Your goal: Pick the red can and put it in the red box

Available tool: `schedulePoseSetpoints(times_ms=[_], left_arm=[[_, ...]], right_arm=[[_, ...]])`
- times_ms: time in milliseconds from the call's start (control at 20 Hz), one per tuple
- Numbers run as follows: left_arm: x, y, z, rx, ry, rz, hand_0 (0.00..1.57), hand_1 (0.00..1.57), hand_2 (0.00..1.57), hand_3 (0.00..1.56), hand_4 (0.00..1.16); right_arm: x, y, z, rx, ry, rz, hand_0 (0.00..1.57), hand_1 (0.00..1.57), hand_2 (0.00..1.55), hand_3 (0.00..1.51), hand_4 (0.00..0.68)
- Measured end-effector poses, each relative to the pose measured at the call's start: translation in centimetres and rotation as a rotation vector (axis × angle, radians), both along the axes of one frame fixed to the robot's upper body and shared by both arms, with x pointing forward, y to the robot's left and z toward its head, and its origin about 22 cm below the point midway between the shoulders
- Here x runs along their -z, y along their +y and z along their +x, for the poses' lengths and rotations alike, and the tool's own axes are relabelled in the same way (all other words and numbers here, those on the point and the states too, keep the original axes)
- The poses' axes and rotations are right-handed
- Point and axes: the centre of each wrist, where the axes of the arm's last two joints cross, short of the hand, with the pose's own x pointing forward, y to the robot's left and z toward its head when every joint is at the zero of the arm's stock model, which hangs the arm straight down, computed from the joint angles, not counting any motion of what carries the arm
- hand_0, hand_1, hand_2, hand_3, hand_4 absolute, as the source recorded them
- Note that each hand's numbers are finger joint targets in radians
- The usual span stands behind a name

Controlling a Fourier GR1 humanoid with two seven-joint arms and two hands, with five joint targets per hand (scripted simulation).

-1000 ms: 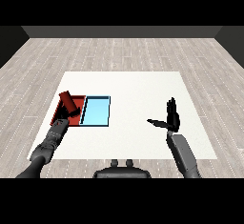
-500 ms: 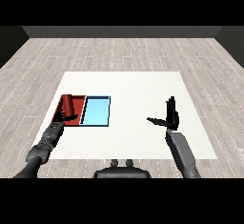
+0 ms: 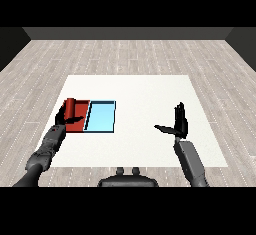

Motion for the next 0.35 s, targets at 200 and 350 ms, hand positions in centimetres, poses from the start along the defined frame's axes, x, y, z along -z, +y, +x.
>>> schedulePoseSetpoints(times_ms=[200,350], left_arm=[[-2.2,-0.2,1.6,0.085,-0.210,-0.062,0.22,0.22,0.00,0.00,0.00],[-2.3,-1.5,2.1,0.180,-0.354,-0.125,0.00,0.00,0.00,0.00,0.00]], right_arm=[[-0.6,0.0,-0.1,-0.033,-0.034,0.004,0.00,0.00,0.00,0.00,0.000],[-0.6,0.0,-0.3,-0.066,-0.044,0.007,0.00,0.00,0.00,0.00,0.000]])
